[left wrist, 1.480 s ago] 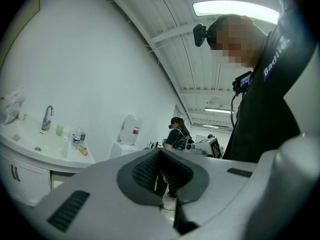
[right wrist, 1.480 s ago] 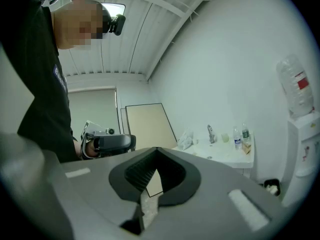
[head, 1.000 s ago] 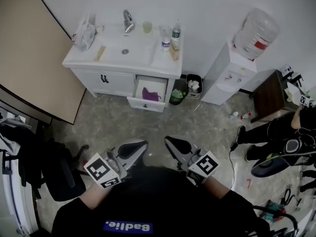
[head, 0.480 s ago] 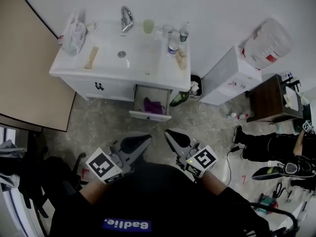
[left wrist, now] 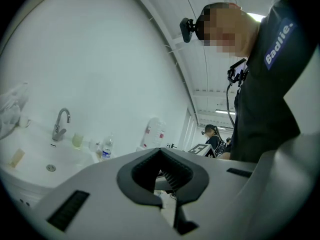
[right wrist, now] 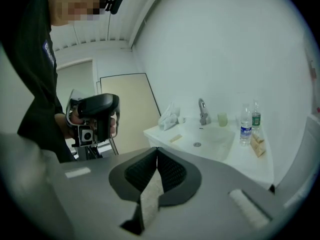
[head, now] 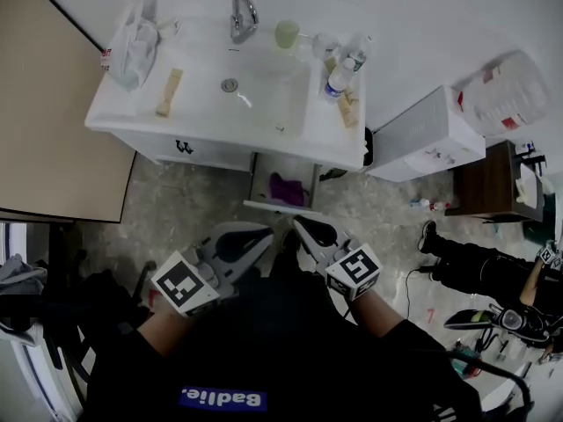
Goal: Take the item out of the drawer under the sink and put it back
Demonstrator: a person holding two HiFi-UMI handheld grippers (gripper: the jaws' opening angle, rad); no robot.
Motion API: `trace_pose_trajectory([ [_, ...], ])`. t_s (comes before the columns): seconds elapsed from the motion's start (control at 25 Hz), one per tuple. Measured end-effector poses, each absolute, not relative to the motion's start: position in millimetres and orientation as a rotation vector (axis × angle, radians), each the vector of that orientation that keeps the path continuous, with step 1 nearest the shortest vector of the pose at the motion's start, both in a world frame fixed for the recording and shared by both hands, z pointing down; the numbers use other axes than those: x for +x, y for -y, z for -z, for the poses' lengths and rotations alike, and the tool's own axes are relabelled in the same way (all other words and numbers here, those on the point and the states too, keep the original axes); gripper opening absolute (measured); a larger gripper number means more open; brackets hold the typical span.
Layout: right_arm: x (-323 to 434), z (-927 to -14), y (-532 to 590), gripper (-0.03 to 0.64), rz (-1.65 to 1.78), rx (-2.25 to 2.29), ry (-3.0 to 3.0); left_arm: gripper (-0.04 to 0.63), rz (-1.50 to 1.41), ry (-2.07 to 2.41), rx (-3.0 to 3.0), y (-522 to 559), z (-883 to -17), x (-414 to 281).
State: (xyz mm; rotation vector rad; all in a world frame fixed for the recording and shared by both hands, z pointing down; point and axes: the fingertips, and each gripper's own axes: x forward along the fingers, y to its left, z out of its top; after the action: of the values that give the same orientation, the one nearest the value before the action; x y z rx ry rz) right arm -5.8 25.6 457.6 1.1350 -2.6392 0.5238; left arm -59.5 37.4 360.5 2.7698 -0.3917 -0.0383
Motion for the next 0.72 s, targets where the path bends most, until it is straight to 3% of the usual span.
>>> trace_pose_trajectory([
  [0.72, 43.3, -576.8, 45.7, 0.045, -0.655, 0.885, 2.496, -0.011, 0.007, 0.544, 2.712, 17.4, -368.5, -2.4],
])
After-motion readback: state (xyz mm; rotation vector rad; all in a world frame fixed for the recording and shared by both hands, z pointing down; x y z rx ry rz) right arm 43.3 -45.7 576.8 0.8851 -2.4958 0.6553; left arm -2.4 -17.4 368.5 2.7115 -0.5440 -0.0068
